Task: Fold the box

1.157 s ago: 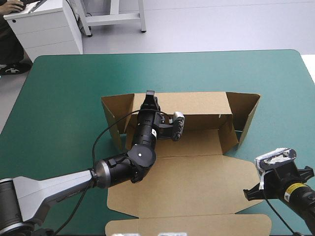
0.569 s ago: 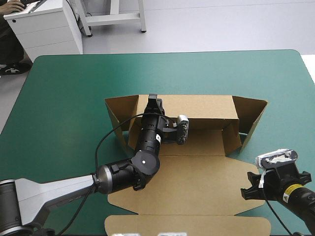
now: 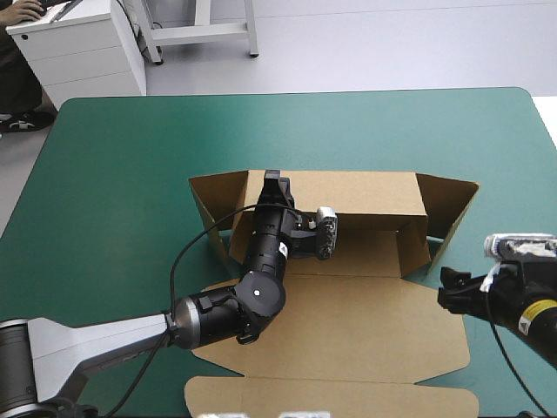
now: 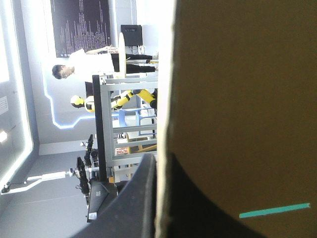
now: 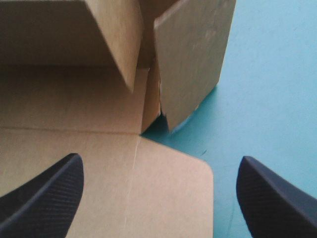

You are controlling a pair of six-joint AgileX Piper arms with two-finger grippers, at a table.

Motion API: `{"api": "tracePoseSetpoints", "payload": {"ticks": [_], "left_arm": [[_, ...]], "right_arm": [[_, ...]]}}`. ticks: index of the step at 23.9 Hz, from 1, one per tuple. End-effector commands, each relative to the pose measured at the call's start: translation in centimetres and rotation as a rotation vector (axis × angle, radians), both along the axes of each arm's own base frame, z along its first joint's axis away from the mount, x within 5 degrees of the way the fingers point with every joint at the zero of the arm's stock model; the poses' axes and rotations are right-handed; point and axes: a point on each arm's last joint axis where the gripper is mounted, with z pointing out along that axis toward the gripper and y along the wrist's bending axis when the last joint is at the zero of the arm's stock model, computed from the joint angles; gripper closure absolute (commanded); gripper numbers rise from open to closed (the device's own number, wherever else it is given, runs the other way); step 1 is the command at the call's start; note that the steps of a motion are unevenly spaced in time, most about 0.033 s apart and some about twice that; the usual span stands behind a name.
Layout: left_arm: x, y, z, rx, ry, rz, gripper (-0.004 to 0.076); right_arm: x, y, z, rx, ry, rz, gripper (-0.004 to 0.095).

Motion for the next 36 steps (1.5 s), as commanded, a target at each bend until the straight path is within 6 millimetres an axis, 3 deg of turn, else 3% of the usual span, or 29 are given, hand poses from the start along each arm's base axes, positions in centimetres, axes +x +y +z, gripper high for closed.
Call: {"api": "tracePoseSetpoints", "payload": {"ticks": [1, 10, 13, 15, 19, 22, 26, 31, 36], "left_arm": [[-0.5, 0.5, 3.0, -0.067, -0.091, -0.002, 0.0734], [-0.5, 0.6, 3.1, -0.063, -0.100, 0.008, 0.0734], [-0.5, 0.6, 3.1, -0.061, -0.105, 0.010, 0.0734], [-0.5, 0.6, 3.2, -0.058, -0.111, 0.008, 0.0734], [-0.5, 0.6, 3.1, -0.055, -0.113, 0.006, 0.0734], [-0.5, 0.5, 3.1, -0.053, -0.112, 0.006, 0.0734], [-0.5, 0.5, 3.1, -0.053, -0.111, 0.002, 0.0734], [-0.4, 0.6, 3.1, -0.052, -0.115, 0.008, 0.0734], [-0.4, 0.6, 3.1, -0.058, -0.113, 0.009, 0.0734]], "right_arm": [[1.7, -0.1, 3.7, -0.040, -0.086, -0.053, 0.0130], [9.3, 0.9, 9.2, -0.182, -0.064, -0.144, 0.0130], [12.3, 0.3, 10.8, -0.181, -0.006, -0.120, 0.0130], [15.7, -1.4, 11.1, -0.130, 0.113, -0.082, 0.0130], [21.3, -4.9, 9.9, 0.064, 0.200, -0.062, 0.0130], [23.5, -6.3, 7.5, -0.009, 0.275, -0.096, 0.0130], [23.7, -6.4, 6.2, -0.029, 0.316, -0.070, 0.0130], [22.5, -6.0, 3.5, -0.022, 0.408, -0.032, 0.0130], [20.6, -5.7, 3.2, -0.028, 0.423, -0.023, 0.0131]]}}
